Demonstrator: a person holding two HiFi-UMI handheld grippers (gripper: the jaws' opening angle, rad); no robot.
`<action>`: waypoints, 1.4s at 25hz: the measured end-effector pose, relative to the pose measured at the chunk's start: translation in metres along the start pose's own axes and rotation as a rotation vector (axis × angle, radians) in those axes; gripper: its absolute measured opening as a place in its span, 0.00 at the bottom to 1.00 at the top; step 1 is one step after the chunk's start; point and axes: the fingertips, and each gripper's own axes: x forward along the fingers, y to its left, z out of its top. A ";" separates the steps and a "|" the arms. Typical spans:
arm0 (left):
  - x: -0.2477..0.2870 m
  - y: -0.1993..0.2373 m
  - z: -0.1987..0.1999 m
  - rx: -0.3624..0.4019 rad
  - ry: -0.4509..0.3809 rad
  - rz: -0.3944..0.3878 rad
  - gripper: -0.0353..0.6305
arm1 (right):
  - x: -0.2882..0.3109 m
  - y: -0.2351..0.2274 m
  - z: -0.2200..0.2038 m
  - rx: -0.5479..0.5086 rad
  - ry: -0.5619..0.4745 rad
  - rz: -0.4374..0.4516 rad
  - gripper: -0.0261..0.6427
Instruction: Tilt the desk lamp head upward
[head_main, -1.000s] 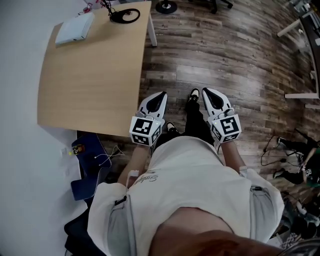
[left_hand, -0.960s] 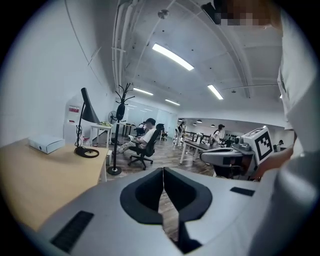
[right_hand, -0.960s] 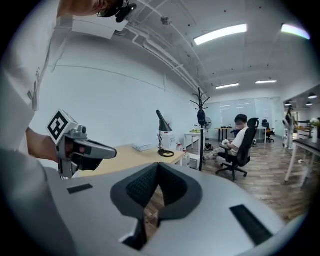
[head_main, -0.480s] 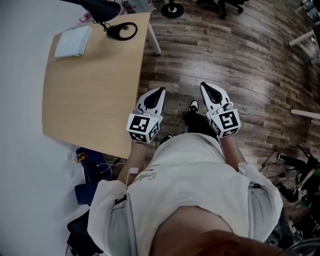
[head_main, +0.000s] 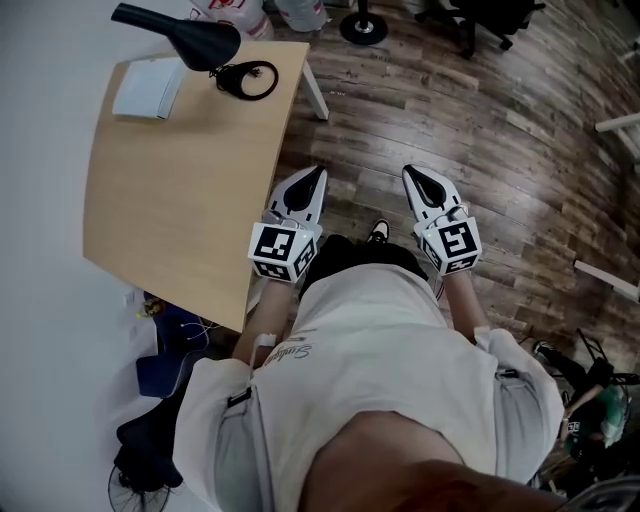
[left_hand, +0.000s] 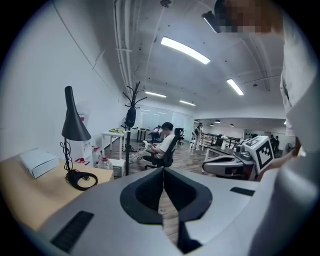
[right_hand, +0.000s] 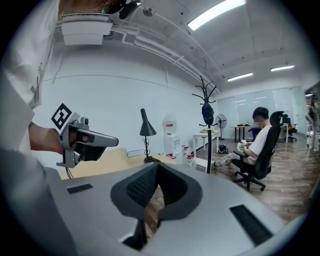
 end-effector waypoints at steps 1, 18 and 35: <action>0.007 0.003 0.001 0.003 0.005 0.001 0.08 | 0.006 -0.005 -0.001 0.007 0.006 0.004 0.03; 0.144 0.139 0.040 -0.063 -0.027 0.057 0.08 | 0.193 -0.093 0.055 -0.067 0.051 0.089 0.03; 0.172 0.253 0.047 -0.150 -0.045 0.223 0.08 | 0.350 -0.093 0.089 0.013 0.066 0.314 0.03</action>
